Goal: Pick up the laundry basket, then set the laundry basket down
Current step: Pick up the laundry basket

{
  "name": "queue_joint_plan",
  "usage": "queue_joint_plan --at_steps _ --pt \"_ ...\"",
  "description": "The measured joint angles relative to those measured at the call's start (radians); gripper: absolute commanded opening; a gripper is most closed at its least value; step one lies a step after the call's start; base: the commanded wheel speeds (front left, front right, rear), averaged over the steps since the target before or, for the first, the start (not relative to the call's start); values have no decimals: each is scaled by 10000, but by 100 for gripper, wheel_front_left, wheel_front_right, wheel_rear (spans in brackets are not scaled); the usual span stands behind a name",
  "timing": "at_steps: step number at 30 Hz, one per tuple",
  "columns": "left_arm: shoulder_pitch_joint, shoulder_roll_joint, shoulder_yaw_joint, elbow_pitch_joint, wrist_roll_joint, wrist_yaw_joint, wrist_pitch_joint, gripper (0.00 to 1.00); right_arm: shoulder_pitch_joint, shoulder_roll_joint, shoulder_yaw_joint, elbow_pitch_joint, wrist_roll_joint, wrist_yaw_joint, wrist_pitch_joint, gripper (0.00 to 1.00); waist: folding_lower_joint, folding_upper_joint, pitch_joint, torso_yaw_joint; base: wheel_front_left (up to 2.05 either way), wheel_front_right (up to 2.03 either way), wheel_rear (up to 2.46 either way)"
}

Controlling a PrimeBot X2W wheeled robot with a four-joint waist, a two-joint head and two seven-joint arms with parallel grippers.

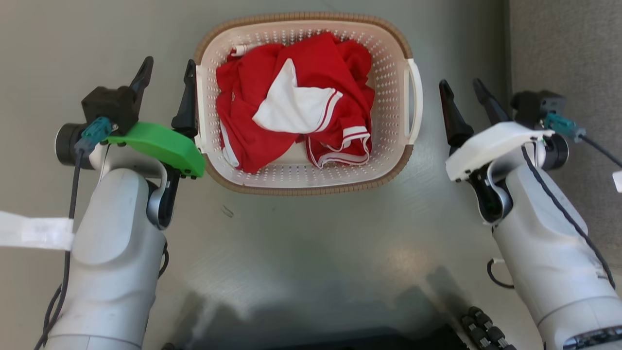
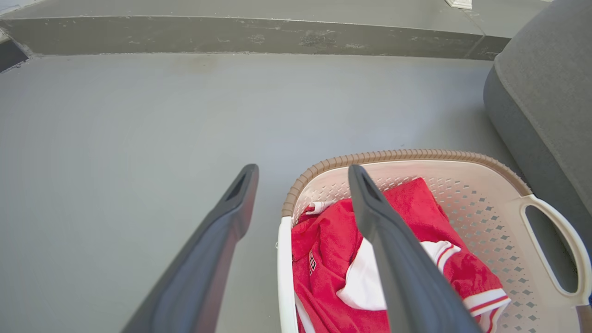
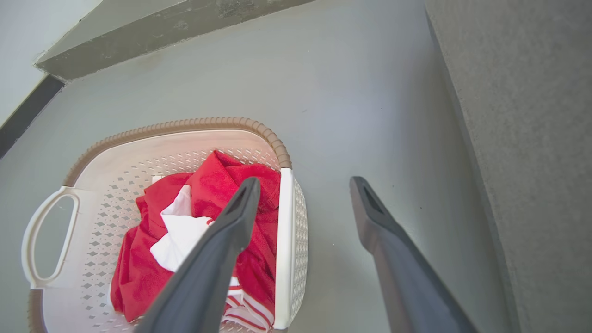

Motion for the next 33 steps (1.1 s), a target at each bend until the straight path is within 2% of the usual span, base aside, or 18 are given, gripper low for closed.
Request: queue_joint_plan --at_steps 9,23,33 --pt "-871 -2 -311 1174 -94 -10 140 100 -1048 0 403 679 290 0 0 100 0 0 735 -28 0 0 0" --pt "-1819 -23 -685 2717 -742 -10 627 100 -1891 -4 1856 1191 1394 2 0 100 -1 0 1676 34 0 0 0" --pt "-2373 -29 -1212 3317 -991 -10 853 100 -2410 -12 2454 1369 2027 2 -2 100 0 0 2167 124 0 0 0"
